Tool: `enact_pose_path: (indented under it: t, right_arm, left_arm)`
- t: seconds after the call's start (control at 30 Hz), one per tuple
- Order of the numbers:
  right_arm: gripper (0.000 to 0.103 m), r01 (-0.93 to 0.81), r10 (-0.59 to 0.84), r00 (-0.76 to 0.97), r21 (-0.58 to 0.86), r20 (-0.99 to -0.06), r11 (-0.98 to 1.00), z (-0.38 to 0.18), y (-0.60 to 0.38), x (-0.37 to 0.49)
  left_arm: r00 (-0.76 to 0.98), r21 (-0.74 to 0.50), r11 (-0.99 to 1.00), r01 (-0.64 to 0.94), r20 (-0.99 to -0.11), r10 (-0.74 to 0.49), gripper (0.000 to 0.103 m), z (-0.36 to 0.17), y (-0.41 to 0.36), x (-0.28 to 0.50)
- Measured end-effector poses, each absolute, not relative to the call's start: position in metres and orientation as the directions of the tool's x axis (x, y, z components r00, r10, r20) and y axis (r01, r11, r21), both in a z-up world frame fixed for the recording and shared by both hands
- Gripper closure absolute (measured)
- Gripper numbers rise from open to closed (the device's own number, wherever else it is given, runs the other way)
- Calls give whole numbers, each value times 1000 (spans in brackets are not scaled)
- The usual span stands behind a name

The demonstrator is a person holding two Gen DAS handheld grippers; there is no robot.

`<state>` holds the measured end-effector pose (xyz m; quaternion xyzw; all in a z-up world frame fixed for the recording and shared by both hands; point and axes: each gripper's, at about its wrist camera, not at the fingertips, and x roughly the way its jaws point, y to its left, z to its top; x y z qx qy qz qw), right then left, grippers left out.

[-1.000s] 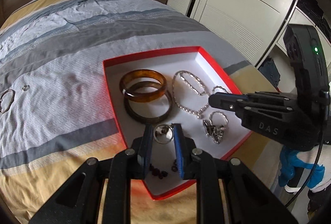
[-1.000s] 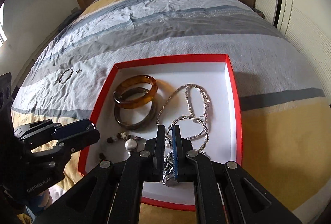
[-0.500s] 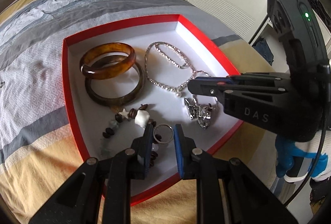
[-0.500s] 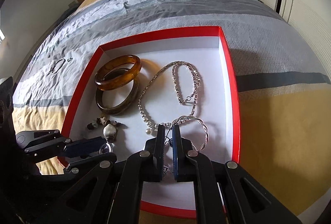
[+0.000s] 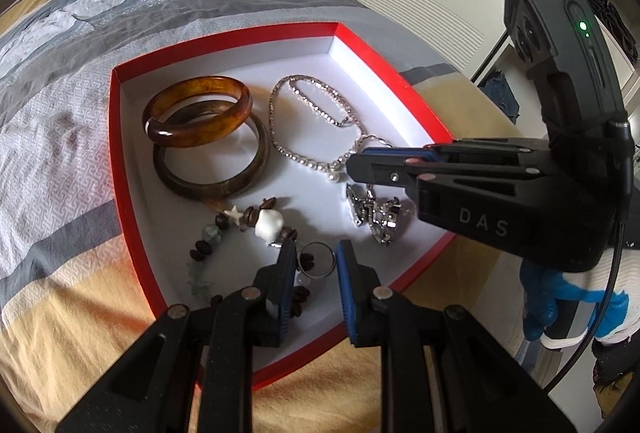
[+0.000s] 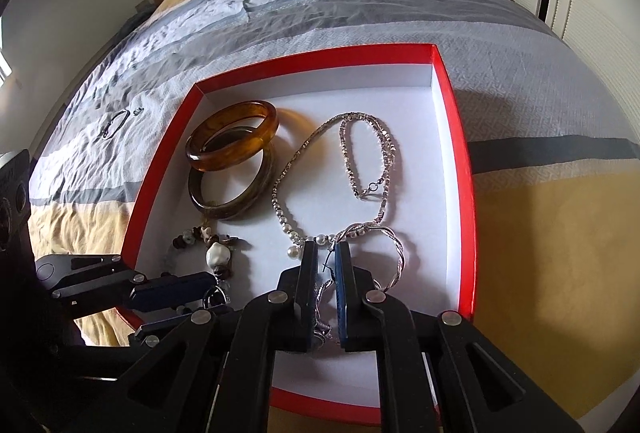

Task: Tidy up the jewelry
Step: 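Withdraw both tools from the box toward the silver bangle and ring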

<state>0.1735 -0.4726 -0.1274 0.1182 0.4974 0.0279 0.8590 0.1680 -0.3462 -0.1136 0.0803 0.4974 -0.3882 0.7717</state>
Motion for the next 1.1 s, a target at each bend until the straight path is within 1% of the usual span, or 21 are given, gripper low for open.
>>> enact_pose_path:
  t: [0.1,0.2,0.4,0.53,0.73,0.8,0.87,0.93,1.1]
  right_arm:
    - [90,73,163,504,230,-848,971,-125,-472,170]
    - [88,82,154,508,225,-848,971,-120,-473,166]
    - [87,104,137,528,224,-838,969,-103,-474,152]
    - [85,115,120,546,216,-829,969,-85,-470,137]
    - [81,116,116,571,220,-812,969,-57,-452,109]
    - [77,111,115,578,218,-808,970,-49,-443,99]
    - [76,106,118,584,220,-803,970,-40,-433,89]
    - [76,101,120,591,221,-797,970,-32,-423,78]
    - [72,93,129,615,234,-778,968,-12,-400,53]
  left_arm:
    - [203,-266,688,676,-829,-521,83,-110,-342,166]
    - [206,-272,692,669,-827,-524,78,-105,-338,165]
    - [234,-272,704,656,-814,-532,78,-87,-324,159]
    - [278,-263,728,633,-800,-532,78,-65,-307,152]
    - [377,-221,787,577,-782,-496,77,-31,-271,133]
    - [406,-210,804,557,-776,-483,77,-21,-258,126]
    - [435,-195,821,537,-770,-467,75,-10,-244,116]
    - [464,-177,837,518,-763,-449,69,-1,-230,107]
    - [525,-130,864,487,-747,-408,68,18,-196,85]
